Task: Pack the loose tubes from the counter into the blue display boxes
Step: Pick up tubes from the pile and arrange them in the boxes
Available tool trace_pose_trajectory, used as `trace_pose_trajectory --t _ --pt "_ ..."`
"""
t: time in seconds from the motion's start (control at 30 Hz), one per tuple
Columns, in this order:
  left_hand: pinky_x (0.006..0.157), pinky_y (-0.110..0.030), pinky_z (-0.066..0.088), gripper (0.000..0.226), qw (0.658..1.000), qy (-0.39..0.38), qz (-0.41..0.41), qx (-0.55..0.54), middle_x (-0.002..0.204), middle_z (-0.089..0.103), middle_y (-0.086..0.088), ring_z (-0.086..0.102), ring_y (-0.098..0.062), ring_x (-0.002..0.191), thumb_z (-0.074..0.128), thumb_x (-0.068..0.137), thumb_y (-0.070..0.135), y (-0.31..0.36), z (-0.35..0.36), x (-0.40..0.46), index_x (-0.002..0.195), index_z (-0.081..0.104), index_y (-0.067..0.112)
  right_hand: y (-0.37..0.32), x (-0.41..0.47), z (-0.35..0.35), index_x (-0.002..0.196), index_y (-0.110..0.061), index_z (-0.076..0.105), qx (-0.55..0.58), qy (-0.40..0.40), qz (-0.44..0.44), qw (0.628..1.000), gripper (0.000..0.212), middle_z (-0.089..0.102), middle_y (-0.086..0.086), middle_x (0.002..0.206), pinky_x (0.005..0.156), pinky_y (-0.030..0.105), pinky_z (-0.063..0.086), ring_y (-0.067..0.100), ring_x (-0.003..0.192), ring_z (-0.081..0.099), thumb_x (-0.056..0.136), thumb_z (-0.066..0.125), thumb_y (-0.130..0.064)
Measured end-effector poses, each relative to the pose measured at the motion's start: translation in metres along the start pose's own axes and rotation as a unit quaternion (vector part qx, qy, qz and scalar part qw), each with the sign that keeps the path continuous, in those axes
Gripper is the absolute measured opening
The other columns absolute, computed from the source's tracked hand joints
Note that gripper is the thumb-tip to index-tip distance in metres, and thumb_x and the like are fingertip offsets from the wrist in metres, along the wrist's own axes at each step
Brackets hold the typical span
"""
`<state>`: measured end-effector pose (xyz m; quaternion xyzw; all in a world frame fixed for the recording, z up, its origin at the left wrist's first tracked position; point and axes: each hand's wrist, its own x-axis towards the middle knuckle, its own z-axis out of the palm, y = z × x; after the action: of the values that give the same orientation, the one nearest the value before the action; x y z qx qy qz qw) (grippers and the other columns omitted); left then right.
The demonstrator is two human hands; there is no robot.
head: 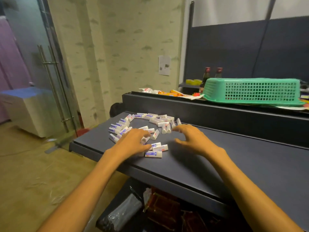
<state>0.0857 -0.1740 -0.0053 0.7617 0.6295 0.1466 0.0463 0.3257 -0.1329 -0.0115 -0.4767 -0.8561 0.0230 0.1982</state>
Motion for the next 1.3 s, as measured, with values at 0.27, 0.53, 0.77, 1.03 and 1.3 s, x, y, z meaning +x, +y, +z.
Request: trace_pose_trajectory --t 0.27,0.53,0.77,1.03,1.3 --pt "0.088 -0.032 0.051 0.023 0.99 -0.08 0.114 0.002 0.107 0.069 0.009 0.06 -0.011 0.097 0.07 0.084 0.037 -0.014 0.002 0.043 0.105 0.074 0.028 -0.008 0.018 0.001 0.13 -0.027 0.054 0.011 0.027 0.075 0.997 0.039 0.058 -0.003 0.13 0.096 0.032 0.045 0.013 0.114 0.052 0.092 0.061 -0.032" --pt "0.078 -0.036 0.048 0.02 0.963 -0.111 0.244 0.015 0.101 0.062 0.004 0.053 -0.017 0.095 0.059 0.089 0.04 -0.028 0.014 0.065 0.106 0.069 0.032 -0.024 0.005 0.006 0.124 -0.026 0.058 0.017 0.068 0.166 0.984 0.034 0.061 -0.006 0.124 0.092 0.033 0.049 0.01 0.107 0.056 0.091 0.061 -0.031" --pt "0.066 -0.017 0.045 0.019 0.93 -0.045 0.269 -0.245 0.088 0.063 0.008 0.059 -0.009 0.078 0.075 0.078 0.011 -0.026 0.005 0.069 0.09 0.062 0.02 -0.027 -0.017 0.003 0.125 -0.023 0.058 0.0 0.06 0.234 0.97 0.034 0.061 -0.005 0.123 0.091 0.029 0.049 0.01 0.104 0.057 0.091 0.062 -0.029" --pt "0.068 -0.003 0.044 0.026 0.93 0.021 0.251 -0.268 0.1 0.066 0.008 0.061 -0.006 0.086 0.078 0.076 0.01 -0.034 0.004 0.076 0.099 0.069 0.019 -0.046 -0.001 0.014 0.121 -0.024 0.063 0.042 -0.032 0.182 0.982 0.033 0.062 -0.009 0.116 0.081 0.015 0.045 0.001 0.095 0.055 0.089 0.067 -0.03" --pt "0.074 0.0 0.038 0.024 0.93 0.073 0.257 -0.251 0.1 0.067 0.01 0.057 -0.001 0.092 0.078 0.079 0.017 -0.04 0.001 0.08 0.102 0.074 0.022 -0.044 0.014 0.021 0.115 -0.022 0.07 0.044 -0.121 0.132 0.983 0.027 0.061 -0.006 0.107 0.077 0.015 0.046 0.008 0.091 0.056 0.089 0.069 -0.028"
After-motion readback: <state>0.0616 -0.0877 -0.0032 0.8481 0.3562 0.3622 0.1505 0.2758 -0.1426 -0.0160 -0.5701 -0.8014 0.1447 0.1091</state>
